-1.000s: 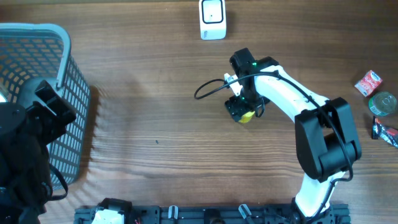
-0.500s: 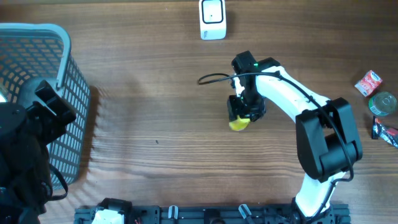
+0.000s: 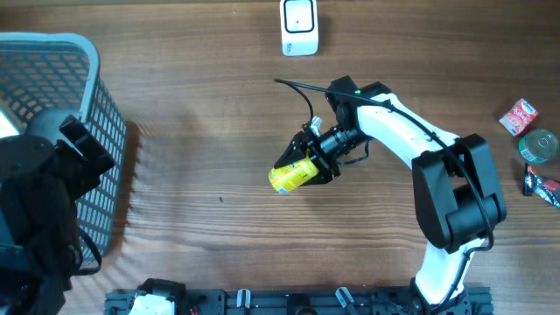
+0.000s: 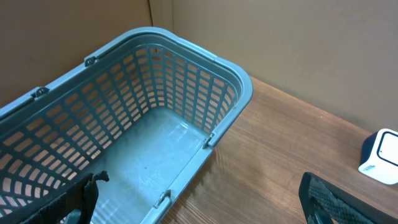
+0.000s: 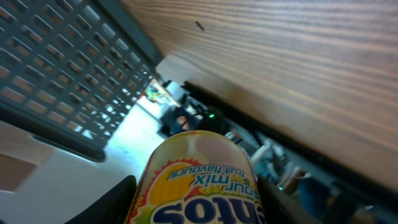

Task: Scan the item barcode
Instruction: 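Turn the yellow container sideways and carry it toward the white scanner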

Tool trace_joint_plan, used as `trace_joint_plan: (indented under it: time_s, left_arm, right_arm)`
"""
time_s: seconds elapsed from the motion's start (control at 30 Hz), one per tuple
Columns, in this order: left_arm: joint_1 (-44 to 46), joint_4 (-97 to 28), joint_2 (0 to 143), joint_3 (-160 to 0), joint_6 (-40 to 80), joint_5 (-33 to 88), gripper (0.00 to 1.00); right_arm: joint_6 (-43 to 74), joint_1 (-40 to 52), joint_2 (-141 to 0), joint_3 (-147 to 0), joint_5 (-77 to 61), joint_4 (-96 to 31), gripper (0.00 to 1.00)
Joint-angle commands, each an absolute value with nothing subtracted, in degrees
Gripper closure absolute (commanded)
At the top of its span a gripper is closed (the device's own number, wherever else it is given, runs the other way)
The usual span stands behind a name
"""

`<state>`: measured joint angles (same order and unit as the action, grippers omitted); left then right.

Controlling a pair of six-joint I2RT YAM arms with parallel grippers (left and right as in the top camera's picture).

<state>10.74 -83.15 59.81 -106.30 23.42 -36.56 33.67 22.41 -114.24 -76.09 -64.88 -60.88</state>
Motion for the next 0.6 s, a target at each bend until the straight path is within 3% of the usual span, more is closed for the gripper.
trace_joint_plan:
  time_s: [0.0,0.03,0.47,0.57]
  left_arm:
    - [10.4,-83.0,60.1,-105.9,24.9,-35.6,0.0]
    - [10.4,-83.0,60.1,-105.9,25.0,-35.4,0.0]
    - [10.4,-84.5,60.1,-105.9,26.2,-35.4,0.0]
    - [10.4,-84.5,60.1,-105.9,26.2,-35.4,0.0]
  right_arm:
    - [44.4,22.5,-115.0,-75.5,-72.6,-61.2,0.57]
    - [47.1,22.5,-115.0,-75.5,-75.1,-61.2,0.63]
    - [49.6,20.6,-115.0,-75.5,-79.8,-60.7,0.64]
    - [45.6,20.1,-115.0,-75.5,-78.6,-57.2,0.66]
